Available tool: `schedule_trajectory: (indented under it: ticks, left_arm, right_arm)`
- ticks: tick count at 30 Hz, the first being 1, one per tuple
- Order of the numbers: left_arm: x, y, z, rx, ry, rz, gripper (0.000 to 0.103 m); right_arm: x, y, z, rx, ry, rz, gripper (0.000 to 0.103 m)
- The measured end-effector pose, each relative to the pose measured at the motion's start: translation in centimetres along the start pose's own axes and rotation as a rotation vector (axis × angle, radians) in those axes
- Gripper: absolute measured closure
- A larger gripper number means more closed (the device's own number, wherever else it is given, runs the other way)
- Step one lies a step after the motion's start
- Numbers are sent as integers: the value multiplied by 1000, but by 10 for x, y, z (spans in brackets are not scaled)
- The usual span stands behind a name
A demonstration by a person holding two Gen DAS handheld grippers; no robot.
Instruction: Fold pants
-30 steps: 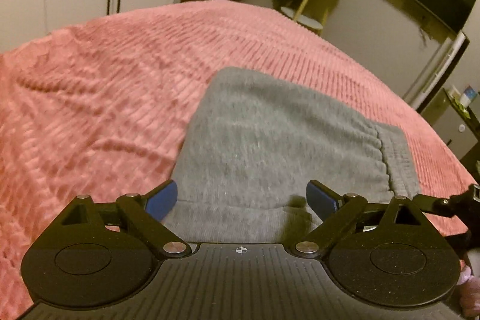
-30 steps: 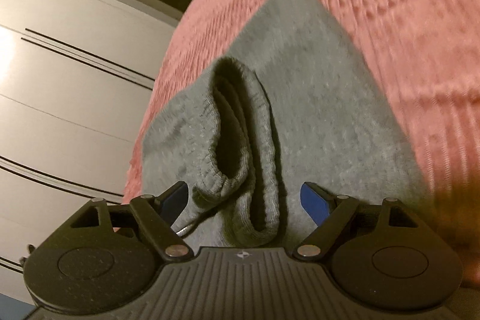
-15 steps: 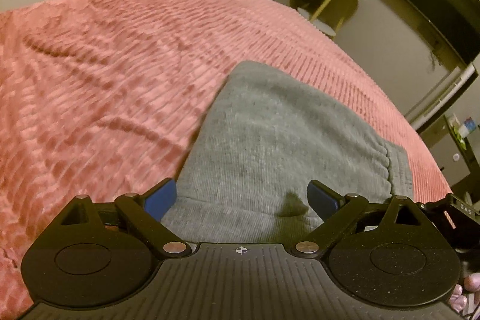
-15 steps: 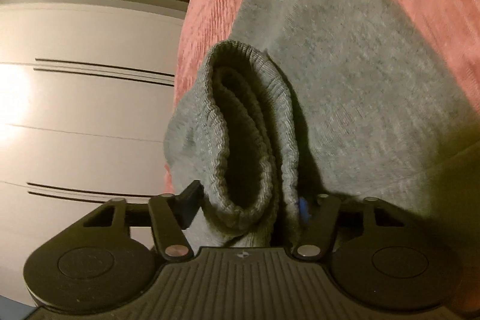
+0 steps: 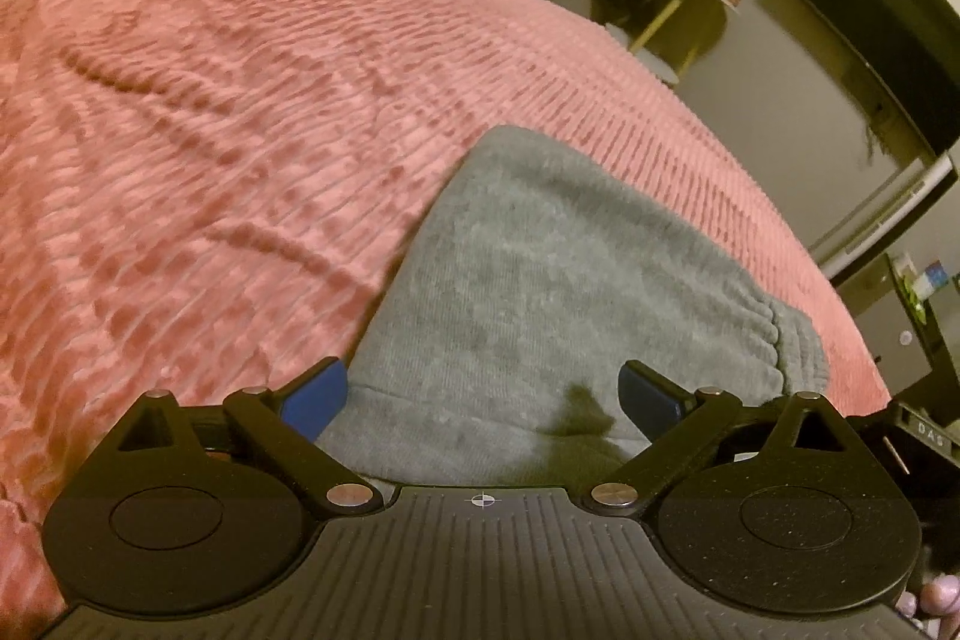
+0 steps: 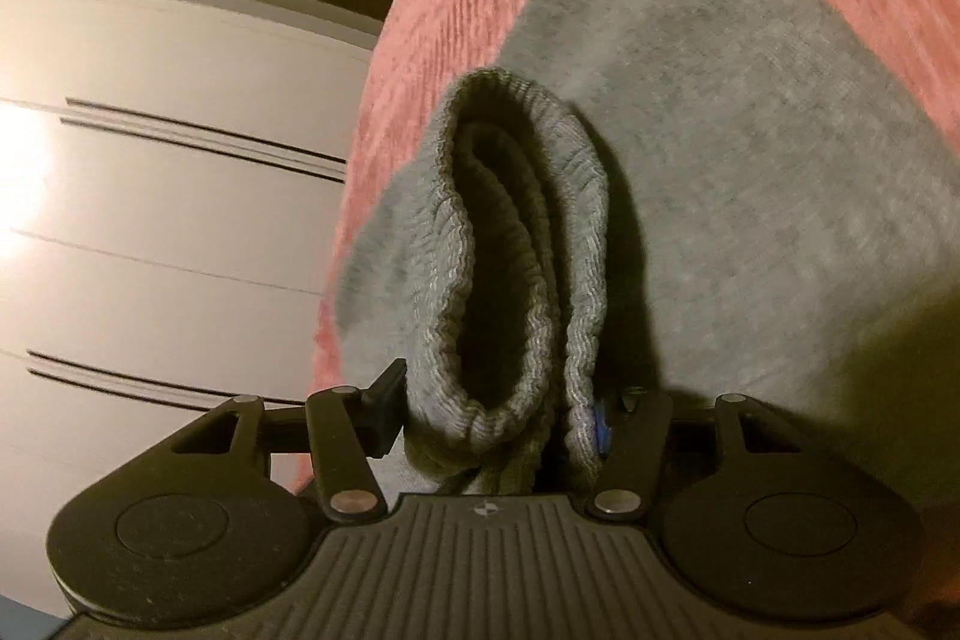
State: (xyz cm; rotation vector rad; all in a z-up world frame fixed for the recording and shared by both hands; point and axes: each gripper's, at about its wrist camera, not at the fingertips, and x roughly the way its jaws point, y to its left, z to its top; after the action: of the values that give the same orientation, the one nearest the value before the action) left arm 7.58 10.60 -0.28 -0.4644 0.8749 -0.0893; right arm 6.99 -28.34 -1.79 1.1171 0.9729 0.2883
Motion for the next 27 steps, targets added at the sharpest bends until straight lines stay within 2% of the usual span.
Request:
schedule_trajectory:
  ticks: [2,5,8,11,12,14,16,19,21,24,27]
  left_arm:
    - [-8,1,-1,-5,-14,-28,4]
    - [-25,-5,-6,35,-49,-77,4]
    - [-45,-18,-16,146,-93,-145,3]
    - [-49,-35,-27,280,-82,-173,2]
    - [-46,-40,-29,314,-65,-169,2]
    - [-36,-46,-31,342,-39,-109,2]
    - [-22,-45,-29,316,-5,-35,3]
    - [-7,-34,-23,247,49,30,5]
    - [-1,-29,-22,227,69,61,10]
    - [-1,-27,-21,224,61,85,12]
    - [-7,-28,-22,233,32,69,12]
  right_arm:
    - [-4,17,-4,-44,-27,-32,57]
    - [-11,50,-10,-148,-67,-58,59]
    - [-21,80,-9,-211,-112,-34,60]
    - [-33,104,-6,-252,-157,0,61]
    - [-40,111,-6,-264,-168,13,61]
    - [-51,120,-8,-278,-188,33,61]
    - [-62,122,-6,-286,-198,60,61]
    - [-72,126,-4,-286,-208,88,61]
    - [-77,130,-4,-293,-216,98,61]
    - [-82,128,-3,-296,-224,106,61]
    - [-93,122,-4,-307,-240,87,61]
